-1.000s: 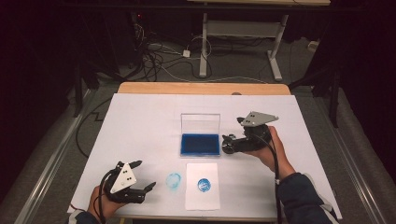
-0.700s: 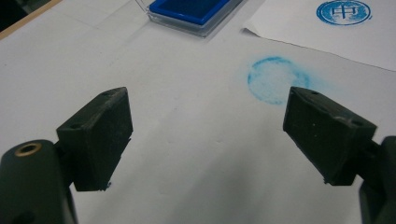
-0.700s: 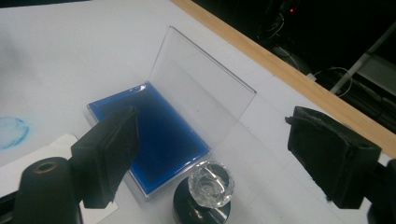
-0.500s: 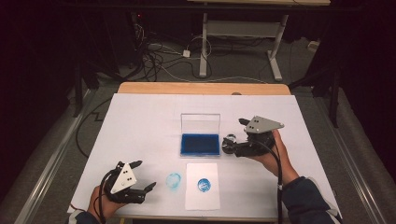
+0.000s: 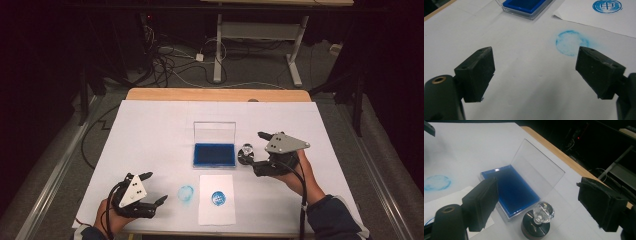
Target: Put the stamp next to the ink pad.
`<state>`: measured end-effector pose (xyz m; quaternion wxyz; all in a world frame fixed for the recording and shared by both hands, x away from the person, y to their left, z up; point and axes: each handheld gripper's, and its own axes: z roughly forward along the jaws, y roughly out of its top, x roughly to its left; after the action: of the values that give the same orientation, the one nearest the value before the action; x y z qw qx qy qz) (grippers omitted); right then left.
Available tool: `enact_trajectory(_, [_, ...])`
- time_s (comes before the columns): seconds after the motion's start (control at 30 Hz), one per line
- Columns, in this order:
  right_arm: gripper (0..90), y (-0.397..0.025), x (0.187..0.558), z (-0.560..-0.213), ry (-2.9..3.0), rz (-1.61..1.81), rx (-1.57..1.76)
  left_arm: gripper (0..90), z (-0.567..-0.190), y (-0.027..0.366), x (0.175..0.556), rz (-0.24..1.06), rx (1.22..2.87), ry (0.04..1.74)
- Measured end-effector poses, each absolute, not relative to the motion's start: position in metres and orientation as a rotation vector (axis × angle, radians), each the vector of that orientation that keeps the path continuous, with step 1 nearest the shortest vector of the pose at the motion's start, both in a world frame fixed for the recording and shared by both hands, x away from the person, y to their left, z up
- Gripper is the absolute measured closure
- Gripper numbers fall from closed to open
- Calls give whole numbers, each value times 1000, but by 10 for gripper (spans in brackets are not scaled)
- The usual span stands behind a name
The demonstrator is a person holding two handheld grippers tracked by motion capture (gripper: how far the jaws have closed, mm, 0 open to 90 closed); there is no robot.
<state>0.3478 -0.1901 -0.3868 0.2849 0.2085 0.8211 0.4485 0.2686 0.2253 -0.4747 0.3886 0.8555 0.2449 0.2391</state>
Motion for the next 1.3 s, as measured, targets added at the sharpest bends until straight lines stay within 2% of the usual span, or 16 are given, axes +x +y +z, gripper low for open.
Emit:
enact_trajectory(0.67, [164,-202,326,-396,2183,1183,466,149,-475,224,268,615,2182,606])
enact_trajectory(1.3, [172,-228,309,-419,2176,1170,483,149,-476,221,270,594,2187,603])
